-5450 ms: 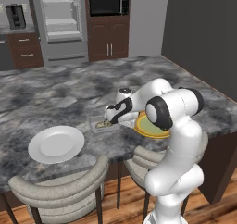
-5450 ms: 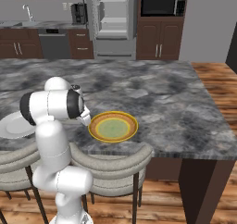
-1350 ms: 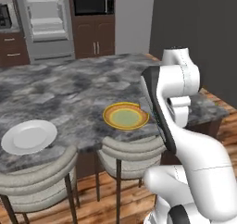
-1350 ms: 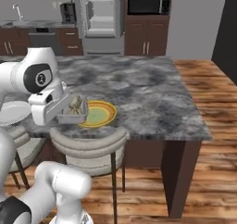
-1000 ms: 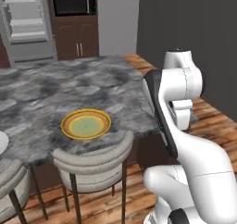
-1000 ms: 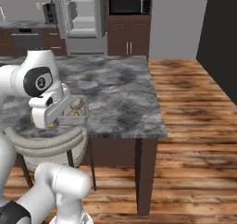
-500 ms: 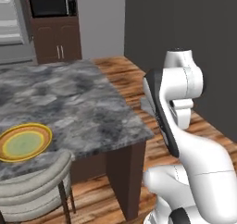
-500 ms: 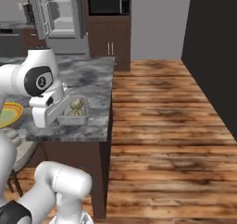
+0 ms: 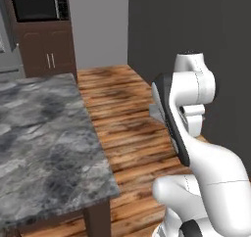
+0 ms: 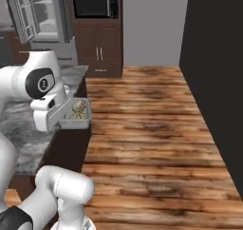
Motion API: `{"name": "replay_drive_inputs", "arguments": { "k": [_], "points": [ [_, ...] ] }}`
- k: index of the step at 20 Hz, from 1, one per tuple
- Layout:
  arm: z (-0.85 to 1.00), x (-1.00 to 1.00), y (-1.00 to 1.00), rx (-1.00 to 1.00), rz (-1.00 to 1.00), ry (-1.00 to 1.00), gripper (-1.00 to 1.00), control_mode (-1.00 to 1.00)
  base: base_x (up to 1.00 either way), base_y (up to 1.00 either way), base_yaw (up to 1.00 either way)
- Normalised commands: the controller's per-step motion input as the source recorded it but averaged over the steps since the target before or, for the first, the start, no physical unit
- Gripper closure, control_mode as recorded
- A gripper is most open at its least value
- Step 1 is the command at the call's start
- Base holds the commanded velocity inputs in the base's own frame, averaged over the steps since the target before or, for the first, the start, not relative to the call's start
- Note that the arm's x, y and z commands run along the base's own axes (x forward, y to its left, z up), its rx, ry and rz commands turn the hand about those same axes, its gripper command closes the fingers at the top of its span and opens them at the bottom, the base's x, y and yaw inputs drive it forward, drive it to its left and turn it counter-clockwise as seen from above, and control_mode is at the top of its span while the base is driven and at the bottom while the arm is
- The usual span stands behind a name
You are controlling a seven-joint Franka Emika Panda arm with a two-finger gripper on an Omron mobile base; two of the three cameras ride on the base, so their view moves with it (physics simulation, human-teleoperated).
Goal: Place two dumplings into each of the tupperware containers and then place the containers in the fridge.
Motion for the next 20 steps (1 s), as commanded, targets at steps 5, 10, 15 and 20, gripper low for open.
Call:
{"name": "replay_drive_inputs", "arguments": {
  "k": [5,10,15,20],
  "points": [
    [0.0,0.0,0.0,0.0,0.0,0.0,1.0,1.0,0.98,-0.98,0.13],
    [0.0,0.0,0.0,0.0,0.0,0.0,1.0,1.0,1.0,-0.91,0.15],
    [0.0,0.0,0.0,0.0,0.0,0.0,1.0,1.0,1.0,-0.36,0.24],
    [0.0,0.0,0.0,0.0,0.0,0.0,1.0,1.0,1.0,0.0,0.32]
  ]
}}
